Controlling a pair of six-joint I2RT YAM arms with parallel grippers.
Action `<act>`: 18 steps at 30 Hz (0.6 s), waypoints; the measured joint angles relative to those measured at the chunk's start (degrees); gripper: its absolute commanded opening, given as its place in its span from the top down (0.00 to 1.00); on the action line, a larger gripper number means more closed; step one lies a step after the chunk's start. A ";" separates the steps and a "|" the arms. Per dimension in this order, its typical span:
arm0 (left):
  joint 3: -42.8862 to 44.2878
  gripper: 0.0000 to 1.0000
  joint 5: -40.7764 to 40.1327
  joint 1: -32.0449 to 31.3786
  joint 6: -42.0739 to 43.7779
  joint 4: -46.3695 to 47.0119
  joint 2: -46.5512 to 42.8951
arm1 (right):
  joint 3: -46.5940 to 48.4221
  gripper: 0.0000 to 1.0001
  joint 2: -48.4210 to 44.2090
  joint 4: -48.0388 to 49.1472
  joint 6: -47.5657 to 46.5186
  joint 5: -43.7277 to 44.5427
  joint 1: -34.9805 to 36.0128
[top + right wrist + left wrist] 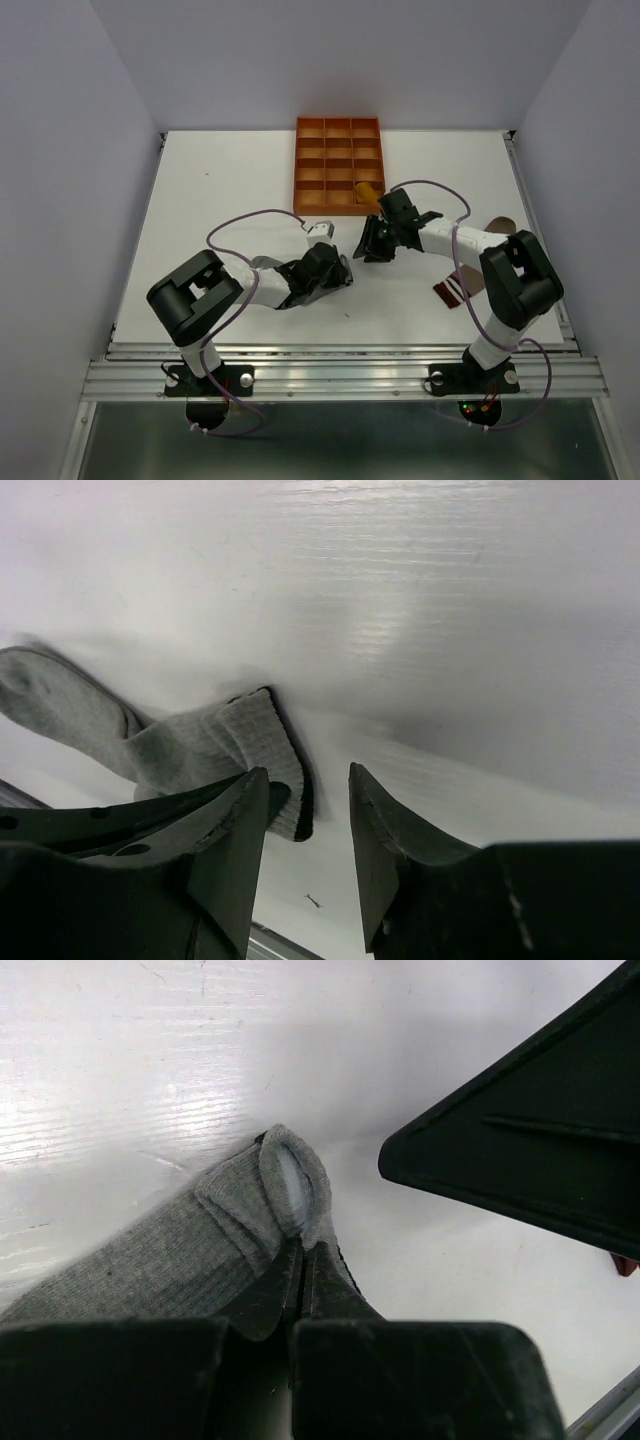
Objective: Roll the socks
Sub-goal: Roll the sock at the center of the board.
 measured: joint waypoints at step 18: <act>-2.54 1.00 3.32 2.43 -1.38 3.04 -0.83 | -5.31 0.63 5.20 14.12 -0.20 -12.74 0.04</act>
